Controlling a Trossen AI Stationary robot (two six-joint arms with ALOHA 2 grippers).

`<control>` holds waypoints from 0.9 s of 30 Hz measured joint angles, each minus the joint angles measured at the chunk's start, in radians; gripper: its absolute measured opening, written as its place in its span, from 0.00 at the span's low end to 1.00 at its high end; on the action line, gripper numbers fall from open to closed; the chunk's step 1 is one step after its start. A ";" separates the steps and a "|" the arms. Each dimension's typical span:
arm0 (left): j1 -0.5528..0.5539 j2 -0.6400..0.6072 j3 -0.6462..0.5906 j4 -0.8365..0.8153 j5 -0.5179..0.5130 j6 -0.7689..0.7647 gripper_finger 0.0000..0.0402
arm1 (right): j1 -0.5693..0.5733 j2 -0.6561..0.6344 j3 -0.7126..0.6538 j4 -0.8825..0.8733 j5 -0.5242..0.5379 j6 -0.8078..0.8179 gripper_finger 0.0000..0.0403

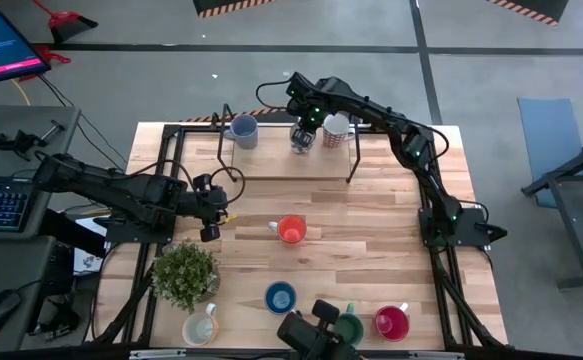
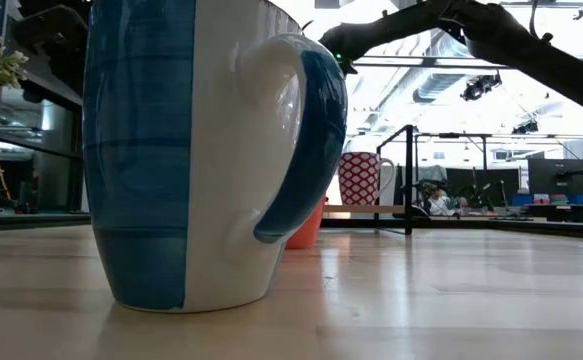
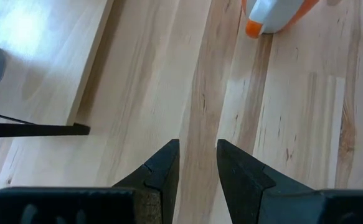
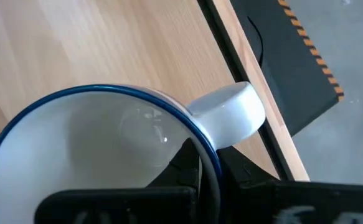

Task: Place coffee mugs
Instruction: Put the blue white floral mug on the shelf

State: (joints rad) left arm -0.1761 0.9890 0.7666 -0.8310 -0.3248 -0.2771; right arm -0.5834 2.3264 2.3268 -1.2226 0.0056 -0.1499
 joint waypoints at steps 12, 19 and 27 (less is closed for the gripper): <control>0.000 0.000 0.000 0.012 0.000 0.000 0.25 | 0.001 0.015 0.000 -0.010 0.010 0.015 0.05; 0.000 0.000 0.000 0.016 0.008 0.000 0.25 | -0.001 0.015 0.009 0.014 0.043 0.011 0.14; 0.000 0.000 0.000 0.015 0.009 0.000 0.25 | -0.001 0.014 0.009 0.015 0.063 0.013 0.22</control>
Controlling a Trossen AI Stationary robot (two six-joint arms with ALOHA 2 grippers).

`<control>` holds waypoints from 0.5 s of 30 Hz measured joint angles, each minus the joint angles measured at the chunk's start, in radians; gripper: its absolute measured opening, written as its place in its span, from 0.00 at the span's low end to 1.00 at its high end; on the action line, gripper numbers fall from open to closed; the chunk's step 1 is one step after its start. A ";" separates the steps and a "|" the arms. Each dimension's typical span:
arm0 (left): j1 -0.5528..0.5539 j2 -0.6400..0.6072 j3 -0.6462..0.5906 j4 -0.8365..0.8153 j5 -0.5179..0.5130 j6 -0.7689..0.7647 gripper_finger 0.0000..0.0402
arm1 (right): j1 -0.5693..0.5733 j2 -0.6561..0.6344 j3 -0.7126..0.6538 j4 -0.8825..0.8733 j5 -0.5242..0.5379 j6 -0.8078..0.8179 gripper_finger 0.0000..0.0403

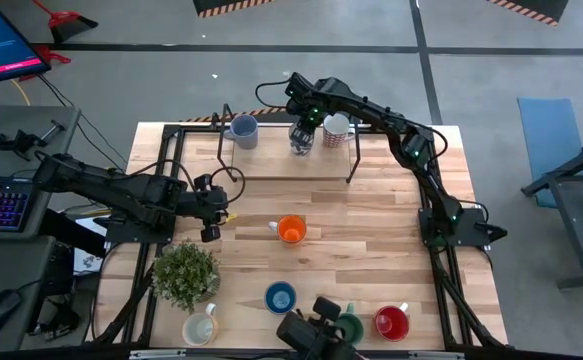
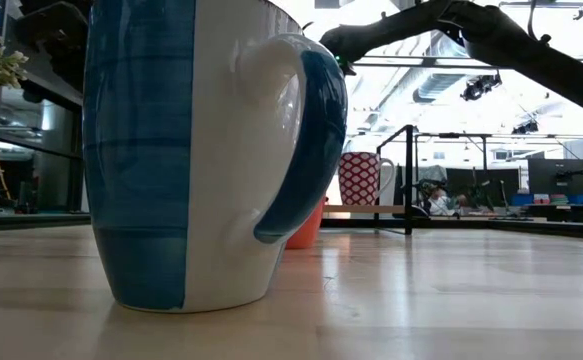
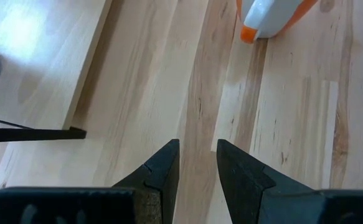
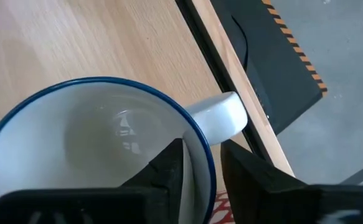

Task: Place coffee mugs
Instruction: Put the blue white floral mug on the shelf

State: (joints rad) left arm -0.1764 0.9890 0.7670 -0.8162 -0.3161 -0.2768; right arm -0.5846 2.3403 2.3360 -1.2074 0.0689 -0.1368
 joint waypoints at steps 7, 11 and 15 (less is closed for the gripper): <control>0.000 0.000 0.000 0.000 0.000 0.000 0.25 | 0.000 -0.025 0.000 0.001 0.006 -0.001 0.22; 0.000 0.000 0.000 0.002 0.000 0.000 0.25 | 0.000 -0.055 0.000 0.012 0.006 0.001 0.22; 0.000 0.000 0.000 0.001 0.001 0.000 0.25 | 0.003 -0.104 0.000 0.018 0.006 0.005 0.22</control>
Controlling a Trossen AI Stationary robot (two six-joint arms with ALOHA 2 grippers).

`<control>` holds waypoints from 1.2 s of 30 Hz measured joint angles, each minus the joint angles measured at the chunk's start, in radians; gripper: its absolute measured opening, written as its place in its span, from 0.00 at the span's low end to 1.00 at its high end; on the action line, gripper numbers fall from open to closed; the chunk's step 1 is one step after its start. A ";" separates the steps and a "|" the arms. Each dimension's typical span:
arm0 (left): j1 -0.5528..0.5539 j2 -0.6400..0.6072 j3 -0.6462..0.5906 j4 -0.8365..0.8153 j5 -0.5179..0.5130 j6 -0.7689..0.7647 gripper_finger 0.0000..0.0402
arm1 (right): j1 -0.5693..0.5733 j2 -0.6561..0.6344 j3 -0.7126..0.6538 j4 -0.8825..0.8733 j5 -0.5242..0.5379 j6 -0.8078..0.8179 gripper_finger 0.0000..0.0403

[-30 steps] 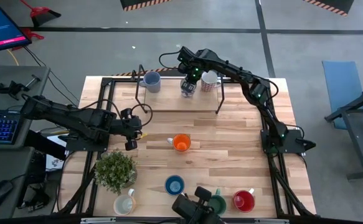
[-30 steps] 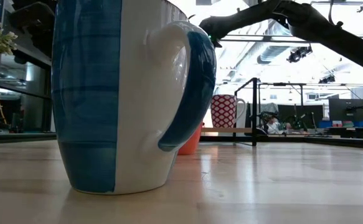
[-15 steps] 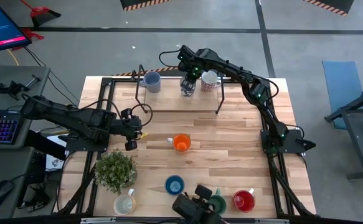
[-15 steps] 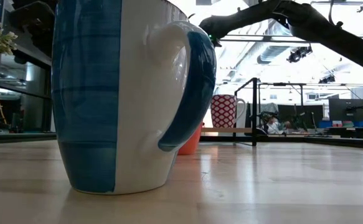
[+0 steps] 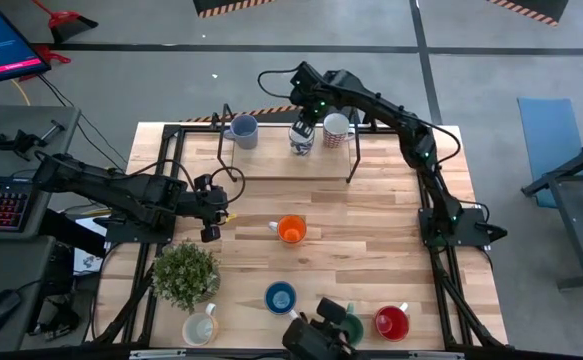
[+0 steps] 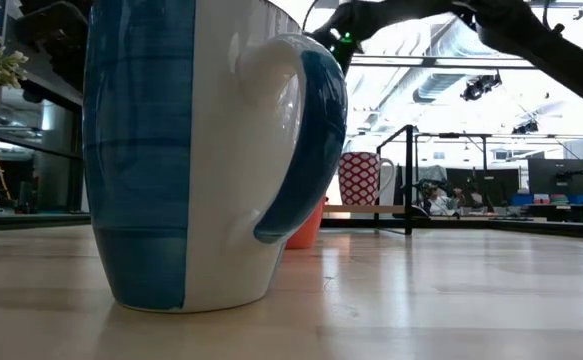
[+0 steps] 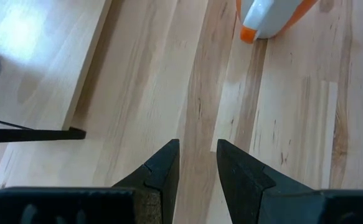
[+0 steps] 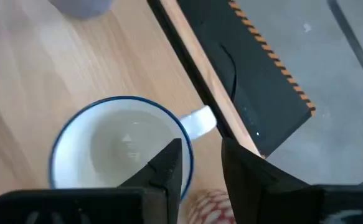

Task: Place coffee mugs
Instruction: Put the blue white floral mug on the shelf

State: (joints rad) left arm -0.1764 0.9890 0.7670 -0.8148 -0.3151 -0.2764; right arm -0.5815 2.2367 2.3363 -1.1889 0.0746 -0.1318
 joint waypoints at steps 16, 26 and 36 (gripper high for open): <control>0.000 0.000 0.000 0.001 0.021 0.000 0.25 | 0.059 -0.056 -0.017 -0.209 0.000 -0.005 0.06; 0.000 0.000 0.000 0.003 0.021 0.000 0.25 | 0.058 -0.053 -0.017 -0.240 -0.002 0.001 0.01; 0.000 0.000 0.000 0.004 0.021 0.000 0.25 | 0.060 -0.011 -0.017 -0.250 0.000 0.000 0.00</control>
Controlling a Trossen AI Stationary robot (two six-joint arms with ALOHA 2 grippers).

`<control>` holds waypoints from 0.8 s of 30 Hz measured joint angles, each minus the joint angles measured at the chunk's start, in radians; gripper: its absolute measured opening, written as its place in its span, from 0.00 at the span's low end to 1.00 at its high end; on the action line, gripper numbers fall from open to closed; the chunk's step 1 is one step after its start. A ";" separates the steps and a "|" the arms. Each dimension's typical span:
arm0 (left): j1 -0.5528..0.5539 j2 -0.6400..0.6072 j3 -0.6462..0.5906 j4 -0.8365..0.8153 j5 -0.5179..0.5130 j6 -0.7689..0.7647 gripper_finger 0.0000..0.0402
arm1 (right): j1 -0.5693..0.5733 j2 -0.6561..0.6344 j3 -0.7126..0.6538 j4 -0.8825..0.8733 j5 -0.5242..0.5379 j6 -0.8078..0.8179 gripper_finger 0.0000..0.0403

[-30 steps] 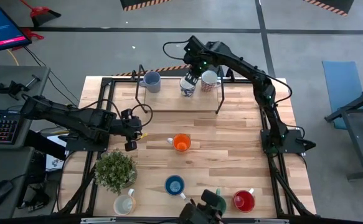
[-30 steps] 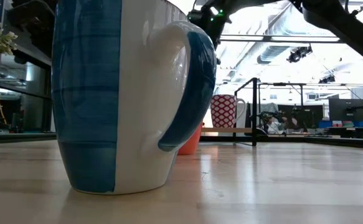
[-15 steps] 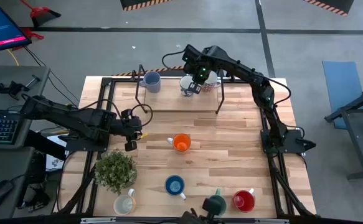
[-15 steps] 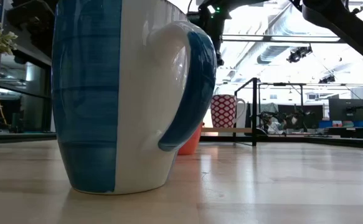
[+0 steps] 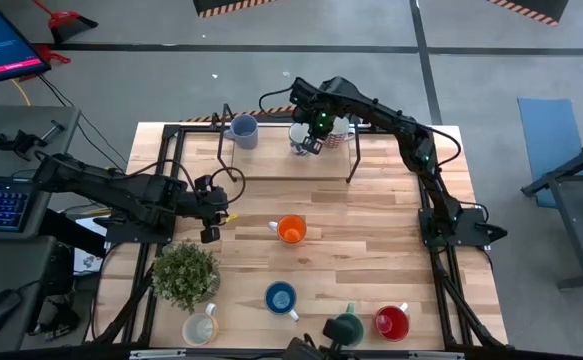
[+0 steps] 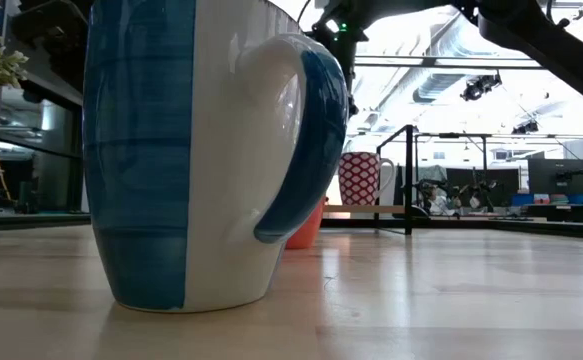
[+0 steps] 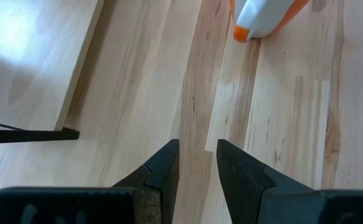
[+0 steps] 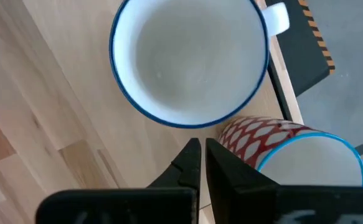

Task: Place coffee mugs
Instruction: Put the blue white floral mug on the shelf

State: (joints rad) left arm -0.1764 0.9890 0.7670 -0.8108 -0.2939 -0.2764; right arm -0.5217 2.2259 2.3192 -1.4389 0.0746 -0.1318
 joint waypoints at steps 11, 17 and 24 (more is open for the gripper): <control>0.000 0.000 0.000 0.000 0.000 0.000 0.25 | -0.014 0.022 0.000 0.008 0.023 -0.019 0.01; 0.000 0.000 0.000 0.001 0.000 0.000 0.25 | -0.019 0.028 0.000 0.014 0.028 -0.026 0.01; 0.000 0.000 0.000 0.001 0.002 0.000 0.25 | -0.014 0.070 0.000 0.048 0.030 -0.027 0.01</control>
State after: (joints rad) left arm -0.1764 0.9890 0.7670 -0.8101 -0.2919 -0.2764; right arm -0.5362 2.2955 2.3188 -1.3910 0.1043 -0.1585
